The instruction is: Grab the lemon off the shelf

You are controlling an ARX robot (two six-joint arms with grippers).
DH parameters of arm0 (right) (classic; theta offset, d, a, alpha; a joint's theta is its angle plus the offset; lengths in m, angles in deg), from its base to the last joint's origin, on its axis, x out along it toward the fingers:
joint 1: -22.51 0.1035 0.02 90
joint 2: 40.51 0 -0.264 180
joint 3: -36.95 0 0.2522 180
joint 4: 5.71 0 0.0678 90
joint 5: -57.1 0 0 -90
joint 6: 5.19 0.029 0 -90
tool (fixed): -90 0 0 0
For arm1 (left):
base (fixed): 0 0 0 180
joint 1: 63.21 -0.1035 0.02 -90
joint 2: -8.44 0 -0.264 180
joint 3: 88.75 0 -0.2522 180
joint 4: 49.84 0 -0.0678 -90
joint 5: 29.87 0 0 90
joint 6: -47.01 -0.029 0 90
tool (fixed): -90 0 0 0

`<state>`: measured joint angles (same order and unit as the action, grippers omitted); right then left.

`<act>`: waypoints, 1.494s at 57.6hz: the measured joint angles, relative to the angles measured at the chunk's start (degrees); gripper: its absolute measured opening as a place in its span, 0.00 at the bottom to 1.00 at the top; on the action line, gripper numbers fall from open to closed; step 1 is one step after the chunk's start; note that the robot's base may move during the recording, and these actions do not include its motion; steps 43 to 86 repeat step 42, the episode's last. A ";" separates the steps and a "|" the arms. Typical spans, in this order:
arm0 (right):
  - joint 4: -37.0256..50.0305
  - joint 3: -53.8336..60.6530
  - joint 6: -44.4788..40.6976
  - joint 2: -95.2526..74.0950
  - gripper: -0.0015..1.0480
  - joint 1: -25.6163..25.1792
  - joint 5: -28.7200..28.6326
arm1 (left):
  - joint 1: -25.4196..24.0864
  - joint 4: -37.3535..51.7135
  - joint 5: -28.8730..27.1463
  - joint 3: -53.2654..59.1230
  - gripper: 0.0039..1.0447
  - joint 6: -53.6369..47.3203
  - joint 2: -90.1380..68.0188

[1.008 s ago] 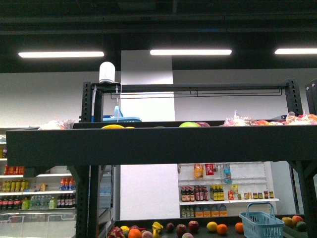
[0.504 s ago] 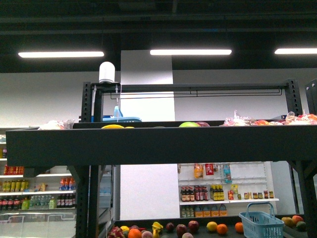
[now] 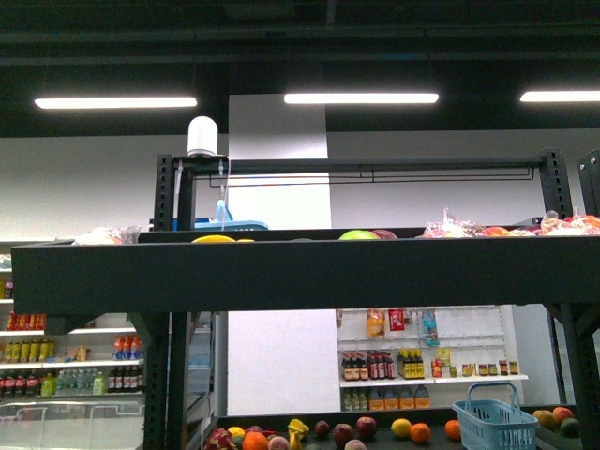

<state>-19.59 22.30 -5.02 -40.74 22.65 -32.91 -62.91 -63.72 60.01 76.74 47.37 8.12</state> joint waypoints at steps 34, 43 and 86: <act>0.00 0.00 0.00 0.00 0.93 -0.02 0.00 | 0.00 0.00 0.00 0.00 0.93 0.00 0.00; 0.00 0.00 0.00 0.00 0.93 0.00 0.00 | 0.00 0.00 0.00 0.00 0.93 0.00 0.00; 0.00 0.00 0.00 0.00 0.93 0.00 0.00 | 0.00 0.00 0.00 0.00 0.93 0.00 0.00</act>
